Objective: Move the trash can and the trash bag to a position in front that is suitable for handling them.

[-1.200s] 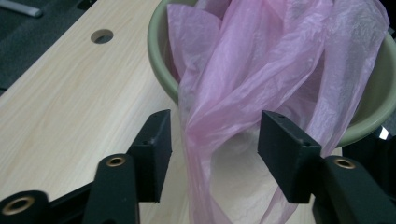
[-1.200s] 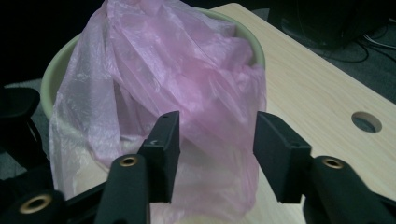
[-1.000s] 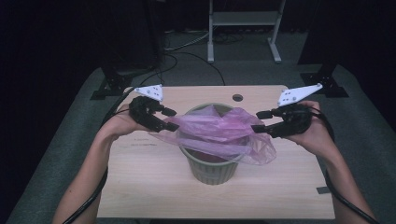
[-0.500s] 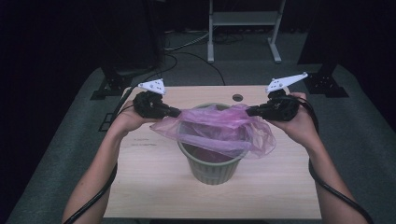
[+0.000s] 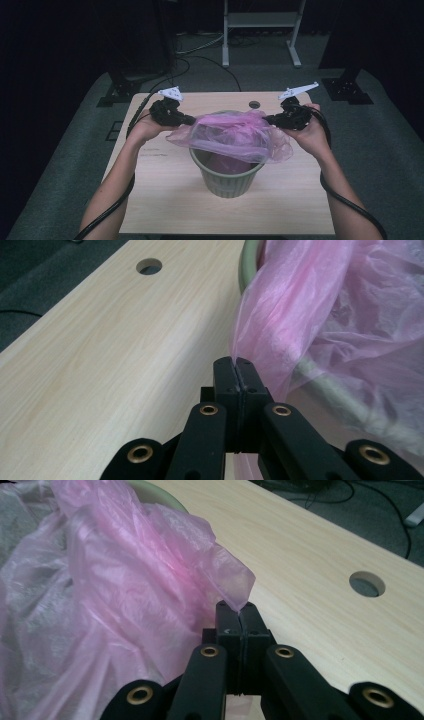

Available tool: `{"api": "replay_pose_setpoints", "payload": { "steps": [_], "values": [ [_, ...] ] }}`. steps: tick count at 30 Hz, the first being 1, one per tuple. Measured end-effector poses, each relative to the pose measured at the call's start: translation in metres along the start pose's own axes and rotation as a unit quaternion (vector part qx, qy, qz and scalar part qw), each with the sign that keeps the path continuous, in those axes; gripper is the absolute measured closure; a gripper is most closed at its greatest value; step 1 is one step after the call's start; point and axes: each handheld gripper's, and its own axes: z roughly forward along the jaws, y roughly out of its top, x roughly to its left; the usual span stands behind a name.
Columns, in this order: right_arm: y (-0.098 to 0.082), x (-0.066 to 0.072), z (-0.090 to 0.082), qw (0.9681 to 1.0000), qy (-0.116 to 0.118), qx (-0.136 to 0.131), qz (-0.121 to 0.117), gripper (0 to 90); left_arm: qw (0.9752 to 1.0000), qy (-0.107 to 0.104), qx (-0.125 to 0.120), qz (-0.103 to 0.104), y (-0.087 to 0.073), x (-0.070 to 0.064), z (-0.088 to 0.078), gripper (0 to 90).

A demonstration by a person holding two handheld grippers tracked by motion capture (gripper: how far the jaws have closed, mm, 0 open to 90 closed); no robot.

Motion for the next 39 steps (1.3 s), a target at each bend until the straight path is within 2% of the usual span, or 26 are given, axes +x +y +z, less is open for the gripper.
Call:
{"api": "replay_pose_setpoints", "payload": {
  "steps": [10, 15, 17, 34, 38, 39],
  "values": [
    [-0.008, -0.006, 0.013, 0.9997, 0.01, 0.01, 0.018, 90.0, 0.9996, 0.0, -0.001, -0.029, -0.005, 0.008, 0.018, 90.0],
    [-0.008, -0.007, 0.016, 0.9997, 0.005, 0.014, 0.021, 90.0, 0.9993, 0.003, 0.001, -0.037, -0.005, 0.009, 0.021, 90.0],
    [-0.008, -0.008, 0.018, 0.9996, 0.0, 0.017, 0.023, 90.0, 0.9988, 0.003, -0.002, -0.049, -0.005, 0.011, 0.022, 90.0],
    [-0.007, -0.011, 0.021, 0.9992, -0.008, 0.024, 0.031, 90.0, 0.9979, 0.011, 0.01, -0.062, -0.002, 0.017, 0.027, 90.0],
    [-0.009, -0.013, 0.026, 0.9986, -0.009, 0.036, 0.037, 90.0, 0.9977, 0.013, 0.021, -0.063, -0.003, 0.017, 0.033, 90.0],
    [-0.01, -0.014, 0.027, 0.9985, -0.011, 0.037, 0.038, 90.0, 0.9974, 0.02, 0.032, -0.062, -0.004, 0.017, 0.035, 90.0]
  ]
}}
